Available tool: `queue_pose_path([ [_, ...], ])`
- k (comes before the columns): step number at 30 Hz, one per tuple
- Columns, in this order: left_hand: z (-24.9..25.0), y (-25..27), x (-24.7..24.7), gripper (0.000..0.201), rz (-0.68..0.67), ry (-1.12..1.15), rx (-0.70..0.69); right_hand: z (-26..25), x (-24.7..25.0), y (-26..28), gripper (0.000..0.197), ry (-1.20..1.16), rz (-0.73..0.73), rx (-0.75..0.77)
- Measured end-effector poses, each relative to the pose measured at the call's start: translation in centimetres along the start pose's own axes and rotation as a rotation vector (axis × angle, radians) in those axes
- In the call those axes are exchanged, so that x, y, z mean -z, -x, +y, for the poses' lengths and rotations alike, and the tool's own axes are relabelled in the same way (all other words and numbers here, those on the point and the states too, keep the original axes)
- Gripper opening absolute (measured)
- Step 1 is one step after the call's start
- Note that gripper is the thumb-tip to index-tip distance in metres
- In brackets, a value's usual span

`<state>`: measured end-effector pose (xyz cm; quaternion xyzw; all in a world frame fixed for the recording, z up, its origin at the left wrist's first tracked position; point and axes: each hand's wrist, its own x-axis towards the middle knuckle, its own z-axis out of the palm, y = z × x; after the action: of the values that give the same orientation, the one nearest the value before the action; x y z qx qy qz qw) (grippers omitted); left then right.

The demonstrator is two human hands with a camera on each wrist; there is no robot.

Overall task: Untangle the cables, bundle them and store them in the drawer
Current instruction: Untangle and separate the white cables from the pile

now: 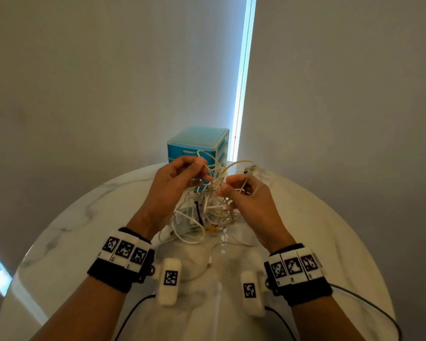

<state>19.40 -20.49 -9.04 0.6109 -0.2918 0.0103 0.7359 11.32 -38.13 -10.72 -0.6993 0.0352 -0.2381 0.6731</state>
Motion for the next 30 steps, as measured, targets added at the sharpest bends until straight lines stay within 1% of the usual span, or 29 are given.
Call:
queue_pose_path([
  [3,1.8,-0.1,0.3,0.017,0.031,0.172,-0.038,0.3,-0.2,-0.1,0.019,-0.027,0.026,-0.025],
  [6,2.6,0.0,0.6,0.016,0.051,0.186,-0.060,0.2,0.1,0.0,0.034,-0.010,-0.022,0.066],
  [8,2.6,0.3,0.4,0.019,0.021,0.190,-0.045,0.3,-0.2,0.1,0.037,0.085,-0.071,0.136],
  [10,2.6,0.6,0.0,0.022,-0.023,0.165,-0.027,0.7,-0.8,0.0,0.040,0.151,-0.084,0.170],
  [12,2.8,0.9,-0.4,0.025,-0.050,0.160,-0.016,1.1,-0.9,0.0,0.040,0.130,-0.055,0.168],
  [14,3.1,1.1,-0.7,0.022,-0.076,0.173,-0.014,1.3,-0.7,0.0,0.040,0.110,-0.036,0.155],
  [17,3.2,1.3,-1.1,0.021,-0.128,0.171,-0.009,1.4,-0.5,-0.1,0.040,0.080,-0.060,0.154],
  [22,3.2,1.4,-1.3,0.021,-0.145,0.162,0.001,1.2,-0.6,-0.1,0.040,0.052,-0.094,0.164],
  [24,3.2,1.3,-1.2,0.021,-0.120,0.187,0.007,0.7,-0.5,0.0,0.039,0.009,-0.017,0.189],
  [26,3.0,1.1,-1.0,0.018,-0.101,0.193,0.033,-0.3,-0.1,-0.2,0.036,-0.047,0.109,0.221],
  [27,2.7,1.1,-0.9,0.017,-0.113,0.185,0.066,-0.7,0.2,-0.3,0.034,-0.062,0.148,0.232],
  [28,2.3,1.0,-0.9,0.017,-0.137,0.165,0.117,-1.0,0.4,-0.3,0.033,-0.063,0.160,0.234],
  [30,1.1,1.0,-0.8,0.021,-0.194,0.062,0.252,-1.1,0.4,-0.1,0.029,-0.043,0.118,0.199],
])
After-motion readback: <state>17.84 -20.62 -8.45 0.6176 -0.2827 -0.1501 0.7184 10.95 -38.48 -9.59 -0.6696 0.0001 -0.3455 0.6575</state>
